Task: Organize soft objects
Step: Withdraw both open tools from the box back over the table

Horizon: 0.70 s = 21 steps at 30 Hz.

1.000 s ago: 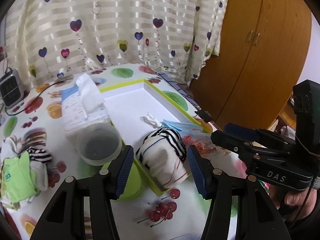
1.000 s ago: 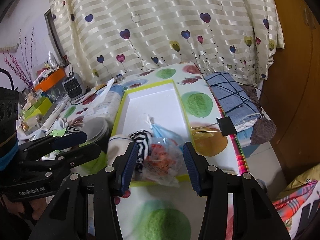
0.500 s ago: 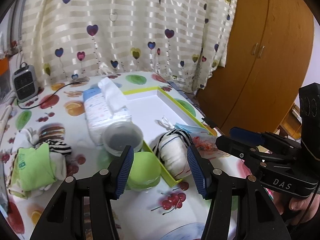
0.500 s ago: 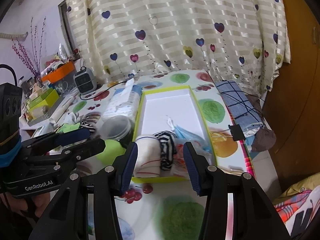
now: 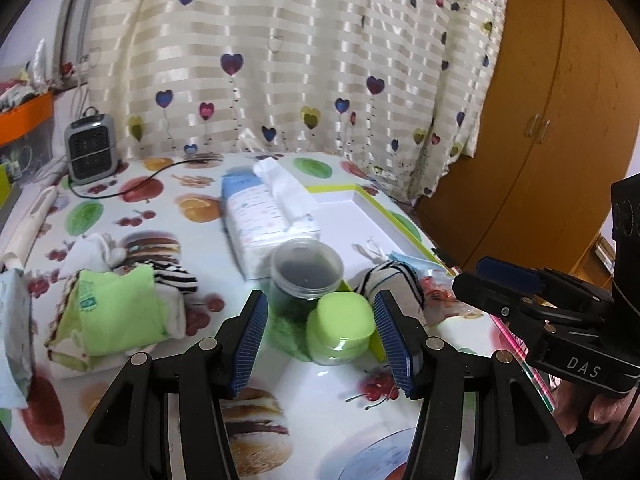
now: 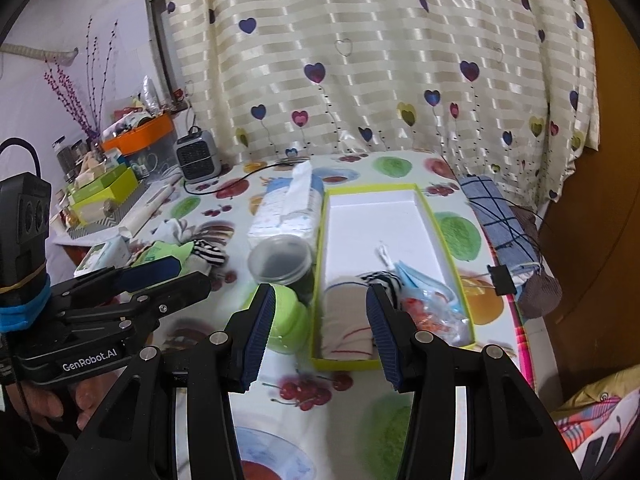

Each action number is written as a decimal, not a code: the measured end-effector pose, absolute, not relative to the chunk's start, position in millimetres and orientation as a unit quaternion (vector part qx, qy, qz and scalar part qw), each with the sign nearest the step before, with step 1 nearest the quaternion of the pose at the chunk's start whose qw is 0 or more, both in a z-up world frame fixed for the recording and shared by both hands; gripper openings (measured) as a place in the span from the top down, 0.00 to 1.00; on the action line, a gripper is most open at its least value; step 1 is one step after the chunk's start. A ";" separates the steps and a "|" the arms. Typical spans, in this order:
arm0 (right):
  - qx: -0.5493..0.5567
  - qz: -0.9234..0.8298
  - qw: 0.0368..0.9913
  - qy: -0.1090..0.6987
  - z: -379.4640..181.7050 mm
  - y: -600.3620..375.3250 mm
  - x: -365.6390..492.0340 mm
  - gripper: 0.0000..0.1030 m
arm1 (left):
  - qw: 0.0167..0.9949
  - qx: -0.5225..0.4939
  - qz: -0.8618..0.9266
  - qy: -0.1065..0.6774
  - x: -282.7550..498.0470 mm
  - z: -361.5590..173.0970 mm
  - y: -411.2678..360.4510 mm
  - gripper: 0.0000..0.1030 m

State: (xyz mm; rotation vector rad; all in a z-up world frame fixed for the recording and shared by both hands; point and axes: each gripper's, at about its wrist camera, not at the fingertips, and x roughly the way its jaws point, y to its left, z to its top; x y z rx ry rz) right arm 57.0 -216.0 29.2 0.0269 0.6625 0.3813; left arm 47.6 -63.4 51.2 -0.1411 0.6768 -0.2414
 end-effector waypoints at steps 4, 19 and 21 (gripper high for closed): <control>0.006 0.196 0.926 0.323 30.9 -203.9 55.8 0.53 | 0.935 -0.077 -0.107 0.329 44.2 50.9 -50.9 0.47; -0.008 0.230 0.913 0.336 28.6 -168.0 56.6 0.53 | 0.931 -0.113 -0.060 0.341 35.9 34.8 -0.9 0.47; -0.010 0.237 0.910 0.339 27.1 -161.9 57.5 0.53 | 0.931 -0.117 -0.051 0.342 35.1 32.9 7.0 0.47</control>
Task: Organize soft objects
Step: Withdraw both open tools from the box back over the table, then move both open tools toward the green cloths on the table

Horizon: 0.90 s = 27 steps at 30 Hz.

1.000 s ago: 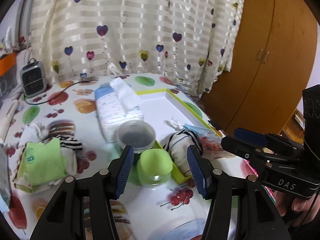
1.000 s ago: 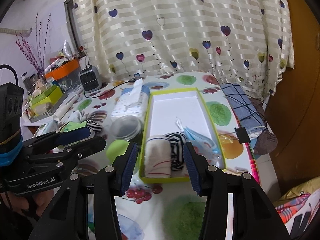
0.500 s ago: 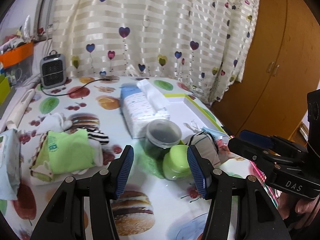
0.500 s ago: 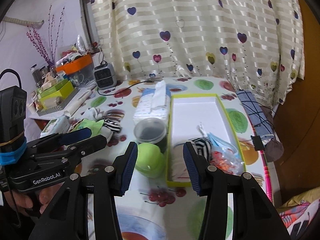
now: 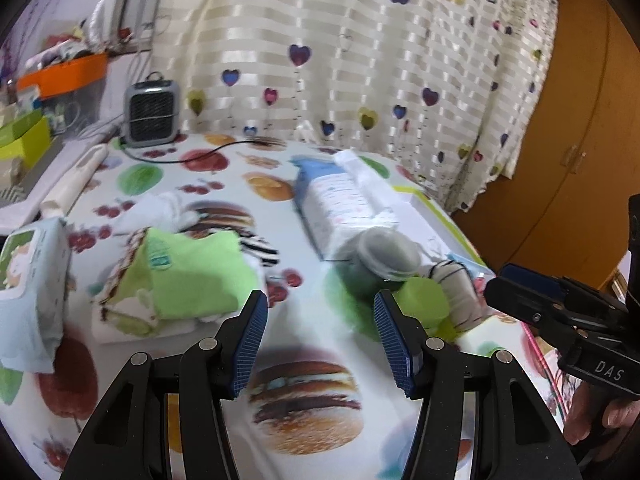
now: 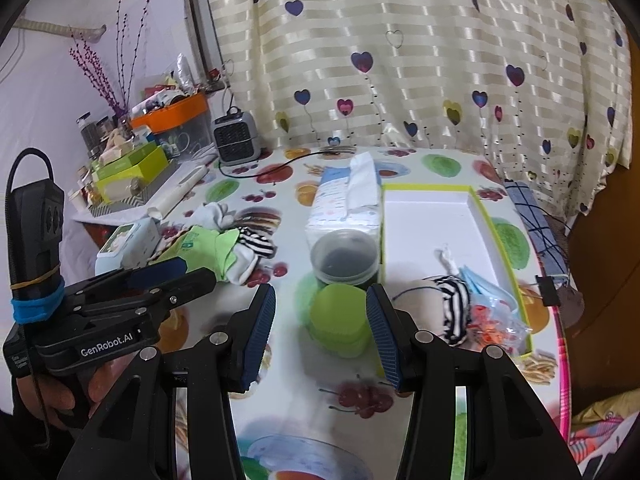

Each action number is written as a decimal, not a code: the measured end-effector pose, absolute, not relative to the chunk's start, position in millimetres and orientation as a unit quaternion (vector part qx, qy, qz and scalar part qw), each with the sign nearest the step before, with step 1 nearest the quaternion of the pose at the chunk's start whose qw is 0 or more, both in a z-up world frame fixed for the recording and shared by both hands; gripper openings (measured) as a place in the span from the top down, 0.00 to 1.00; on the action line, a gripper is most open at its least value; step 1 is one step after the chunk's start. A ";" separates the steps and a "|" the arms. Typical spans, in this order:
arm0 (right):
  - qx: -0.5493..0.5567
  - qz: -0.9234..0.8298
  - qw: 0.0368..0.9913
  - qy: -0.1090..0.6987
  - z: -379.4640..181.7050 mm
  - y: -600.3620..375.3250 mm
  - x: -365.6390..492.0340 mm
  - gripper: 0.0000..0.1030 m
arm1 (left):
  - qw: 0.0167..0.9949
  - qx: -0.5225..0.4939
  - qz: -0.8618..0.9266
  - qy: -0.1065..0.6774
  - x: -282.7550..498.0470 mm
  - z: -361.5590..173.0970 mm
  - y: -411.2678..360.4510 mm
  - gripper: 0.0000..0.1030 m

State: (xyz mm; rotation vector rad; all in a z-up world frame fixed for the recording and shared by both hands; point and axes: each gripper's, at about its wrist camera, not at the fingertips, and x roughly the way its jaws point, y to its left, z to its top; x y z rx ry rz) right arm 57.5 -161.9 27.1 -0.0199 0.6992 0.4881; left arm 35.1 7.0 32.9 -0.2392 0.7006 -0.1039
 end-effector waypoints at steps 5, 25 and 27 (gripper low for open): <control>-0.017 0.258 0.902 0.346 22.9 -142.3 58.4 0.53 | 0.931 -0.127 -0.028 0.341 31.9 30.5 27.7 0.47; -0.049 0.321 0.868 0.377 -0.2 -63.8 84.9 0.53 | 0.922 -0.164 0.048 0.347 29.6 10.7 104.9 0.47; -0.052 0.326 0.864 0.381 -3.6 -55.5 89.8 0.53 | 0.921 -0.165 0.051 0.350 29.9 8.4 108.7 0.47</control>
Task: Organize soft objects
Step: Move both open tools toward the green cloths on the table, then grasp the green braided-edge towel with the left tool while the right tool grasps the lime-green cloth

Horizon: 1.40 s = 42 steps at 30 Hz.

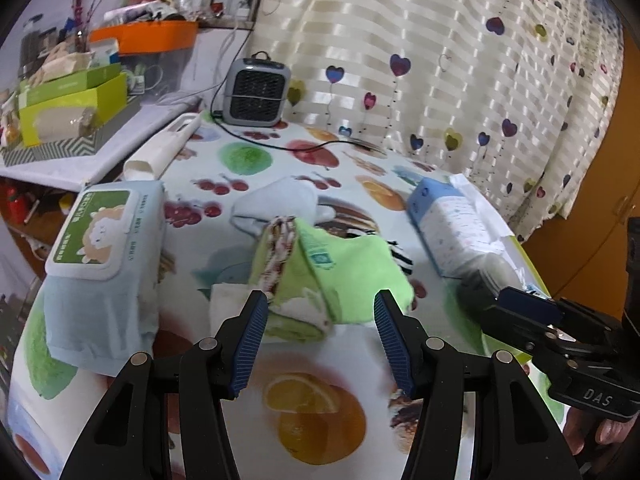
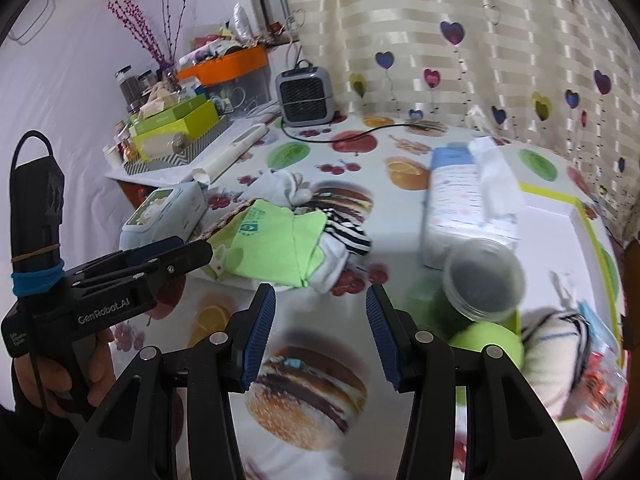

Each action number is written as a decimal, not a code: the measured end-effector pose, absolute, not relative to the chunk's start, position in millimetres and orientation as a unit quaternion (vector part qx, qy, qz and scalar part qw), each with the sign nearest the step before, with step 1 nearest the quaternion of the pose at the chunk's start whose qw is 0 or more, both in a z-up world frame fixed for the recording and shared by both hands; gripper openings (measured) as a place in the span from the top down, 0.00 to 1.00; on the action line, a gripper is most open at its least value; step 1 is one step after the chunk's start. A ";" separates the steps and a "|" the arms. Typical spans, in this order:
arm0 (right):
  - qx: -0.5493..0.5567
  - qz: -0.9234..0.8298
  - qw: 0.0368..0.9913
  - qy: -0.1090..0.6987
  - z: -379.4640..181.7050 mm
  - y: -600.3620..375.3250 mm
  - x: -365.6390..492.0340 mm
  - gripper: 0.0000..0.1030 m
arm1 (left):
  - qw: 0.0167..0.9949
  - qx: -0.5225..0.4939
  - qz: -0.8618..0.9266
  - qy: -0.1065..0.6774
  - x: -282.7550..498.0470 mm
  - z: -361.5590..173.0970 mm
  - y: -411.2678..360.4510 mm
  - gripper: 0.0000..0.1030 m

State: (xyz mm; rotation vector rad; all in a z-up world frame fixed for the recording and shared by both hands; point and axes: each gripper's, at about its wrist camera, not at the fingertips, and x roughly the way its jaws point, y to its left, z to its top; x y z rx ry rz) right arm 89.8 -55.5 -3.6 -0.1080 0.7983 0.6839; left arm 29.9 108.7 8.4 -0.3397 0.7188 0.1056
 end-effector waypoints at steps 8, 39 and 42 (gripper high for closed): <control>-0.068 0.347 0.851 0.390 -18.7 -21.5 107.4 0.53 | 0.918 -0.166 0.063 0.354 30.7 2.2 120.9 0.47; -0.109 0.325 0.861 0.375 -34.1 4.5 136.3 0.91 | 0.904 -0.179 0.049 0.386 62.7 -18.7 136.4 0.47; -0.095 0.323 0.865 0.371 -28.1 -3.1 136.0 0.91 | 0.903 -0.176 0.047 0.388 69.4 -19.2 136.5 0.47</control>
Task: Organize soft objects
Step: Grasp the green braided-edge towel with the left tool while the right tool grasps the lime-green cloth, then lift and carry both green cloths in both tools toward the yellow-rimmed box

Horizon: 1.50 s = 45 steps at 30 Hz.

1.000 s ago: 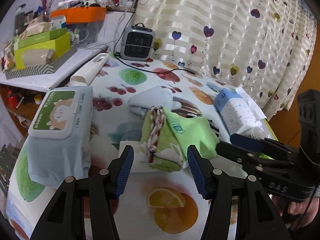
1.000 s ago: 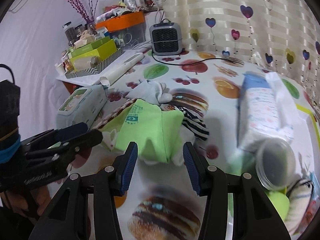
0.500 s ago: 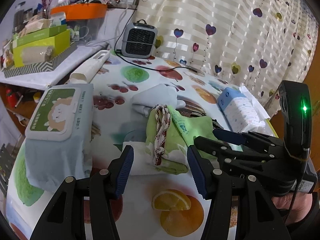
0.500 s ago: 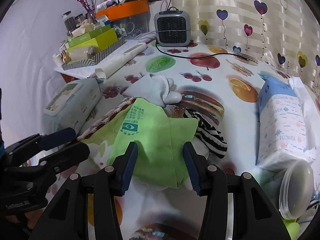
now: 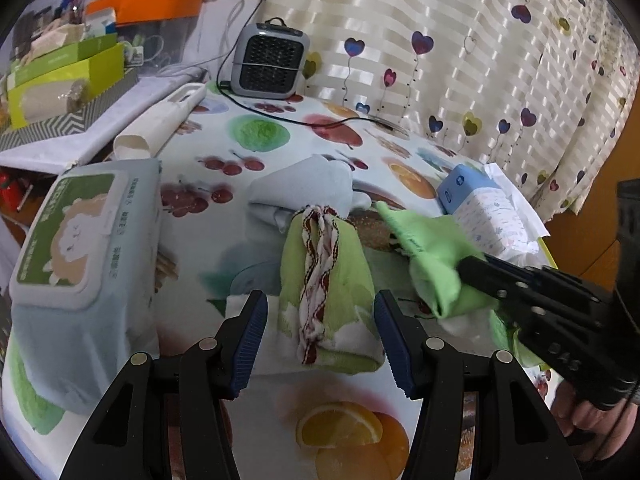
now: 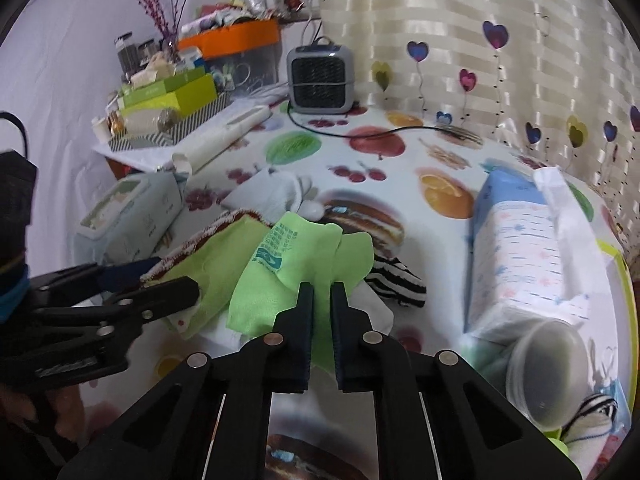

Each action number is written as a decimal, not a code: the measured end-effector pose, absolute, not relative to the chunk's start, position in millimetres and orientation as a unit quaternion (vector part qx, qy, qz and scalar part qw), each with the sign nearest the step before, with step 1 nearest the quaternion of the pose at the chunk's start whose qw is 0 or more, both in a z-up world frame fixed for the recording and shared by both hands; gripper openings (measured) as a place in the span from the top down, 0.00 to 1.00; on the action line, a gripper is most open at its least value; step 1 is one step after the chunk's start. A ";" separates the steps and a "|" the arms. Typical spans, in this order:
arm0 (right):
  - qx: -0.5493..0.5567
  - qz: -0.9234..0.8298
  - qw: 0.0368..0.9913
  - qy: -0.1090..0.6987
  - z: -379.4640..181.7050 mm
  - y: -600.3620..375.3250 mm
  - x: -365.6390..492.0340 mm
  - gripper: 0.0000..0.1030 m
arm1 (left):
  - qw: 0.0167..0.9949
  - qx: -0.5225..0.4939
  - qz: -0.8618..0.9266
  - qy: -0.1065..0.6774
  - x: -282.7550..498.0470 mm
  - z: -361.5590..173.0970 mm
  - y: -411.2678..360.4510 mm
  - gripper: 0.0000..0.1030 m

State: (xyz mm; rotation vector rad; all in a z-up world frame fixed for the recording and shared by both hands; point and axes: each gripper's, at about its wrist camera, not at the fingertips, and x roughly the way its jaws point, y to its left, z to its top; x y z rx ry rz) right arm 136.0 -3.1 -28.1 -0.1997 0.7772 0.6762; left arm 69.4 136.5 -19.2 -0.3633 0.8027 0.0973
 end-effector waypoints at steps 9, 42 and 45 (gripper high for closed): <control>0.005 0.350 0.854 0.384 -17.8 -28.9 143.9 0.91 | 0.897 -0.174 0.037 0.405 87.0 -26.6 136.4 0.47; -0.063 0.364 0.823 0.431 -41.2 -39.0 102.7 0.71 | 0.917 -0.182 0.011 0.354 27.0 3.8 129.0 0.65; -0.086 0.364 0.820 0.433 -45.3 -28.1 100.0 0.71 | 0.916 -0.182 0.009 0.357 24.3 2.6 128.5 0.65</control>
